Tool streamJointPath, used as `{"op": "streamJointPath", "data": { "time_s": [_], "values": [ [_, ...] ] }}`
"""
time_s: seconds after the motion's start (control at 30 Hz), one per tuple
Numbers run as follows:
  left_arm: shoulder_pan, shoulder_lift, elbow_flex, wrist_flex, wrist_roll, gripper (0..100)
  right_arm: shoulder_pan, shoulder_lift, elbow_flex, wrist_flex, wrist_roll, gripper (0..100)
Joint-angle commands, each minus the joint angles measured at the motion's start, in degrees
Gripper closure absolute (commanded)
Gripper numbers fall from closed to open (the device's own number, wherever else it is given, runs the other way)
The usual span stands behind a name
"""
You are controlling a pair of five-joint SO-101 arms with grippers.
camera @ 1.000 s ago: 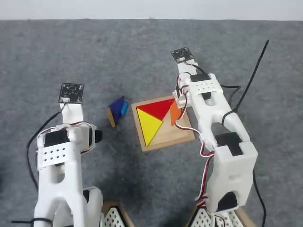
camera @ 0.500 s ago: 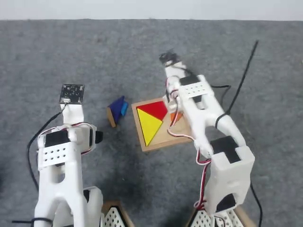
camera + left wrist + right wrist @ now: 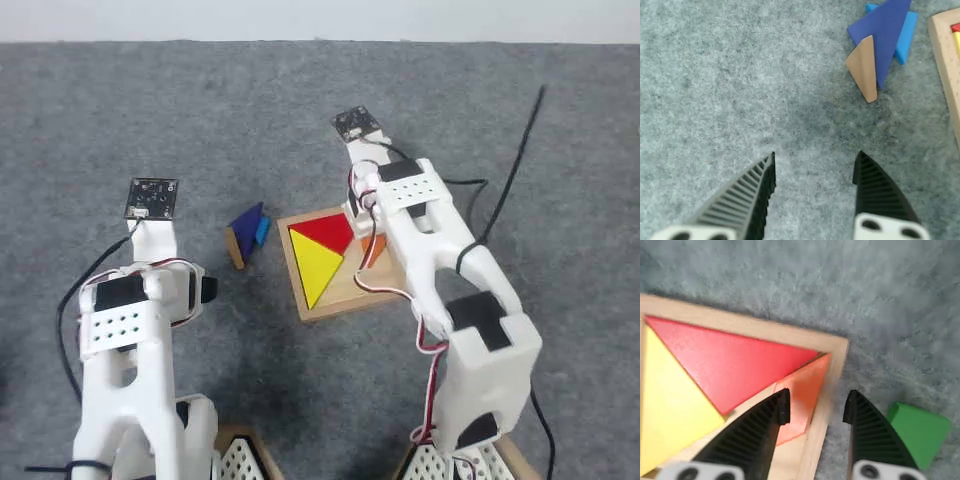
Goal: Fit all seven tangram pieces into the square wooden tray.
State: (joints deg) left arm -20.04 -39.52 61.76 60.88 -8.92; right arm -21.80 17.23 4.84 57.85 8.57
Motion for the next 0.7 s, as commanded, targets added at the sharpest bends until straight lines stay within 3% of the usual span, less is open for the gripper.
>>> {"op": "streamJointPath", "data": {
  "time_s": [0.0,0.47,0.67],
  "values": [
    [-0.26,-1.93,-0.4,-1.49,0.7,75,1.19,-4.44,-1.14,0.22,0.97,80.4],
    [-0.26,-2.02,-0.48,-1.58,0.7,75,2.24,-4.79,1.14,0.57,1.85,80.4],
    [-0.26,-2.29,-1.27,-6.59,0.18,75,3.47,-16.22,8.26,-0.04,0.0,80.5]
  ]
}}
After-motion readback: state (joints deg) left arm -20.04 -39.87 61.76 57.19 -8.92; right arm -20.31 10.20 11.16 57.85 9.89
